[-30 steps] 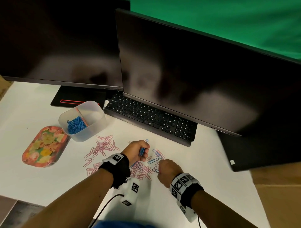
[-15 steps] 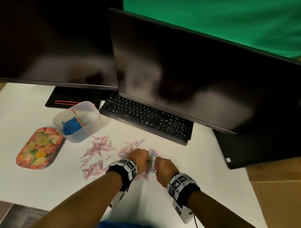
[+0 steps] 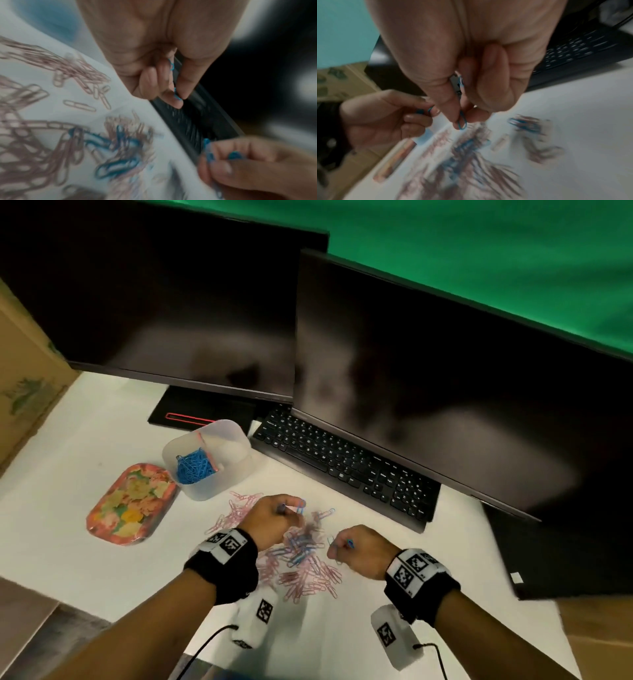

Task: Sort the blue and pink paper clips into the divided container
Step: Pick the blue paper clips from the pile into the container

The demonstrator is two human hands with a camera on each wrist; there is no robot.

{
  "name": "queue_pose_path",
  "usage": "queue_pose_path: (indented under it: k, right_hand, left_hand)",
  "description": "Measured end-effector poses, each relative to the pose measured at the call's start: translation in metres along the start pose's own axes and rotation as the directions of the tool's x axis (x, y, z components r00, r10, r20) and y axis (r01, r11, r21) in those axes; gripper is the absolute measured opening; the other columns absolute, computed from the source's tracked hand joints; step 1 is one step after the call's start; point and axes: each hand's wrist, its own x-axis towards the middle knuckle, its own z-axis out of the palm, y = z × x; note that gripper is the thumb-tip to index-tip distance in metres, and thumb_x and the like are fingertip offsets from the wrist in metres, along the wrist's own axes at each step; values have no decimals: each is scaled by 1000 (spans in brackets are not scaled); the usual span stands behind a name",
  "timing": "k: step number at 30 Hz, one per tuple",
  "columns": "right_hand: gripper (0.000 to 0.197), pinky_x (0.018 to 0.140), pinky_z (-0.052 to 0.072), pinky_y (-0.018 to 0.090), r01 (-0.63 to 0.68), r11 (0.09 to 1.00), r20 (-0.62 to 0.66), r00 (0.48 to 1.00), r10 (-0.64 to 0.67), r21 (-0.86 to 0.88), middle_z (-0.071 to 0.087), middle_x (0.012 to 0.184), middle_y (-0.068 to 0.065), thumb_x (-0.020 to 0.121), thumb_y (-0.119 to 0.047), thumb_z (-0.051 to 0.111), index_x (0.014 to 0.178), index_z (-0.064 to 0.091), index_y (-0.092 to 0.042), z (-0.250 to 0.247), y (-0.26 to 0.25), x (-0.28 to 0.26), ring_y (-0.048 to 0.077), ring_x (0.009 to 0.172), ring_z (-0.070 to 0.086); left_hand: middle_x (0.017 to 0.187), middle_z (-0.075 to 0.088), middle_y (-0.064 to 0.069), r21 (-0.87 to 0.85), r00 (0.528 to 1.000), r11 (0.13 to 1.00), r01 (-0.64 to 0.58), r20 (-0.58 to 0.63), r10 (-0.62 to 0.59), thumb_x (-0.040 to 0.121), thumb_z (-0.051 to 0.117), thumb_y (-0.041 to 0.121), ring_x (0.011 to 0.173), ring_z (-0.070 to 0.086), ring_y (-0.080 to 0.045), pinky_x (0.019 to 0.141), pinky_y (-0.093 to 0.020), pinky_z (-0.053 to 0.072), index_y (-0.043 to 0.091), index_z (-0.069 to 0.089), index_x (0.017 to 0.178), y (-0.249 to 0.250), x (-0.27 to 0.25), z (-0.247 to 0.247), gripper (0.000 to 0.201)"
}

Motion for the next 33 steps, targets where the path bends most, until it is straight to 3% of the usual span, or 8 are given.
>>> queue_pose_path:
  k: [5,8,13,18,20,23,27,33]
  right_hand:
    - [23,34,28,17,61,946,101,990,-98,319,55,62,-1,91,-4,52,71,57,-12,5,-98,39,14,46,40]
    - [23,35,40,18,105,937,109,983,-149,333,53,65,8,94,0,49,72,54,-8,17,-159,71,13,43,49]
    - [32,33,28,13,41,942,178,978,-106,334,44,38,5,100,3,30,71,41,-7,35,-235,109,8,25,36]
    - [9,73,58,34,173,979,28,984,-177,109,62,90,6,88,-14,55,93,61,-17,46,-255,137,19,73,61]
    - [23,82,55,40,194,975,29,980,-198,108,59,96,5,88,-16,54,107,65,-12,45,-254,137,22,83,58]
    - [33,85,54,42,218,956,-8,975,-221,198,58,96,8,91,-10,53,122,60,-1,34,-242,129,23,84,57]
    - [19,51,40,24,155,908,-56,988,-144,390,52,74,10,94,0,45,105,61,-1,6,-199,108,19,62,48]
    - [19,65,57,27,39,962,-202,974,-97,-271,71,84,3,85,-11,58,79,68,-26,-3,-95,76,21,75,68]
  left_hand:
    - [72,56,-9,-560,991,828,-4,-114,-71,90,44,-2,58,53,-20,52,-26,45,8,58,101,23,-17,-69,20]
    - [77,57,-9,-654,973,753,-69,-210,-93,90,45,5,65,61,-22,64,-32,53,11,56,92,33,-19,-111,13]
    - [92,59,-14,-727,958,684,-48,-227,-174,98,41,30,83,59,-26,84,-36,46,11,56,95,40,-20,-163,25]
    - [130,52,-23,-712,931,702,3,-255,-262,98,40,45,119,53,-33,97,-41,41,4,41,138,45,-15,-174,58]
    - [144,41,-22,-676,921,737,14,-278,-273,95,44,48,133,42,-35,103,-43,38,7,41,139,46,-11,-175,60]
    - [133,49,-20,-558,889,829,-26,-392,-236,94,49,45,125,48,-31,102,-42,42,9,50,131,48,-8,-172,51]
    - [97,65,-10,-200,873,969,-145,-487,31,94,52,15,83,62,-21,68,-28,49,9,64,106,46,-14,-148,18]
    - [76,70,2,533,951,819,-213,-79,299,79,62,6,67,62,-11,68,-23,49,16,71,78,-11,-8,-81,13]
